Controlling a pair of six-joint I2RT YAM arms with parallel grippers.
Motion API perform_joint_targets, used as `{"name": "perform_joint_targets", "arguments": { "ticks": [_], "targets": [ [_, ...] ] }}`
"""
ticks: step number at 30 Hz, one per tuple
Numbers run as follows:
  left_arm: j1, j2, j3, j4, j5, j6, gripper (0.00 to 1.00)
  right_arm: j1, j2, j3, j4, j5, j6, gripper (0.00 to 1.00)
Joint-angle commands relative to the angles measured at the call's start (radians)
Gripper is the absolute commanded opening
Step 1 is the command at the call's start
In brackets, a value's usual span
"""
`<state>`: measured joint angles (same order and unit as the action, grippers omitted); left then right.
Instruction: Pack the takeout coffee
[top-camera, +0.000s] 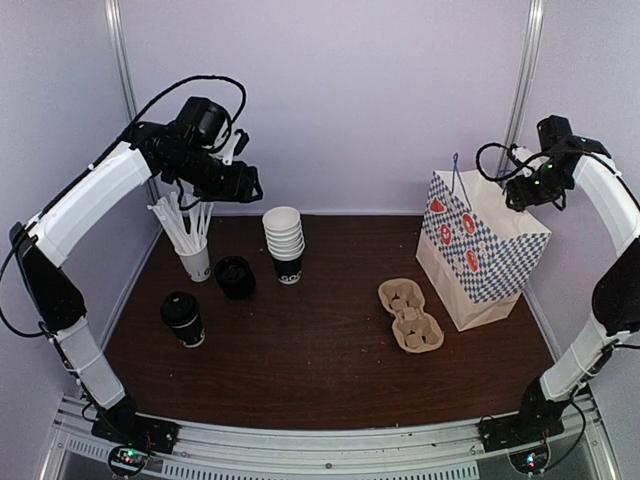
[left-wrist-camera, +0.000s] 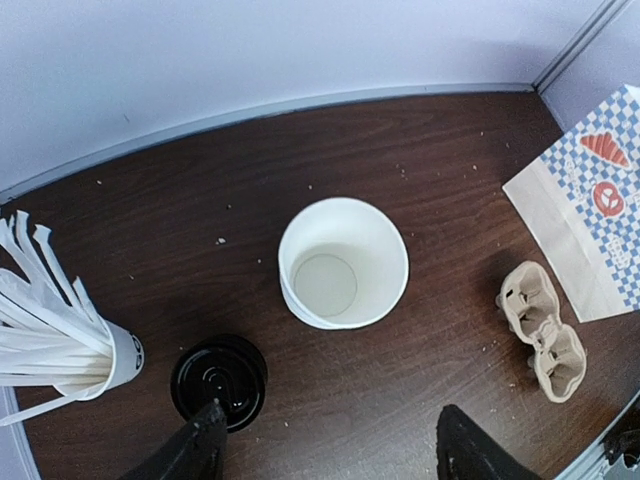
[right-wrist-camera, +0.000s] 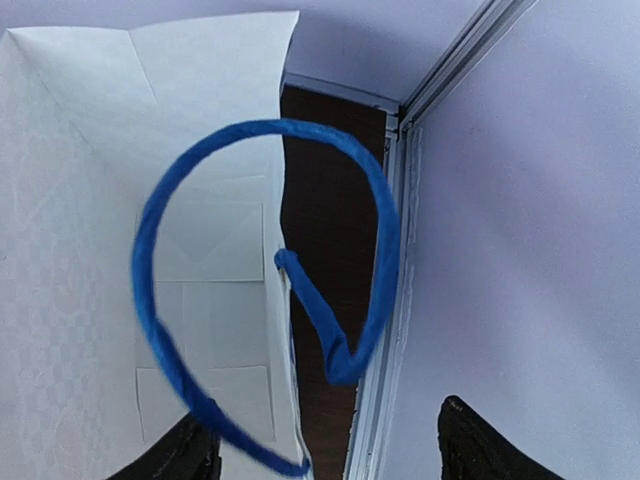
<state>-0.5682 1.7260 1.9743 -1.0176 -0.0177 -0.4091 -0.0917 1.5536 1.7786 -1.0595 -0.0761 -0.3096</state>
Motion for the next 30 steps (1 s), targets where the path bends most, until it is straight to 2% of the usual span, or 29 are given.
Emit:
{"name": "perform_joint_targets", "arguments": {
  "ticks": [1,3,5,8,10,12,19,22,23,25,27,30],
  "targets": [
    [-0.022,-0.035,-0.063,0.039,0.002,0.028,0.73,-0.012,0.068,0.047,-0.006,-0.056,0.01,0.7],
    [-0.024,-0.054,-0.093,0.045,0.001,0.026,0.73,-0.014,0.095,0.057,0.001,-0.08,0.016,0.63],
    [-0.024,-0.08,-0.124,0.055,0.001,0.023,0.73,-0.02,0.11,0.068,0.003,-0.101,0.021,0.51],
    [-0.024,-0.112,-0.169,0.073,0.005,0.027,0.73,-0.027,0.111,0.07,0.016,-0.134,0.022,0.25],
    [-0.025,-0.134,-0.191,0.085,0.016,0.039,0.73,-0.029,0.098,0.068,0.028,-0.147,0.02,0.13],
    [-0.025,-0.162,-0.224,0.117,0.09,0.07,0.73,-0.029,0.078,0.061,0.045,-0.143,0.015,0.08],
    [-0.094,-0.211,-0.319,0.225,0.274,0.189,0.73,-0.034,0.038,0.008,0.087,-0.126,-0.007,0.03],
    [-0.15,-0.189,-0.323,0.247,0.294,0.214,0.73,-0.034,0.037,-0.011,0.087,-0.137,-0.009,0.01],
    [-0.165,-0.175,-0.318,0.247,0.296,0.216,0.73,-0.034,0.037,-0.014,0.087,-0.134,-0.008,0.04],
    [-0.196,-0.146,-0.311,0.25,0.289,0.212,0.72,-0.034,0.031,-0.015,0.082,-0.125,0.0,0.15],
    [-0.224,-0.121,-0.318,0.275,0.299,0.201,0.72,-0.034,0.006,-0.024,0.084,-0.127,0.001,0.21],
    [-0.263,-0.064,-0.321,0.317,0.325,0.169,0.71,-0.034,-0.035,-0.04,0.085,-0.116,0.011,0.44]
  ]
}}
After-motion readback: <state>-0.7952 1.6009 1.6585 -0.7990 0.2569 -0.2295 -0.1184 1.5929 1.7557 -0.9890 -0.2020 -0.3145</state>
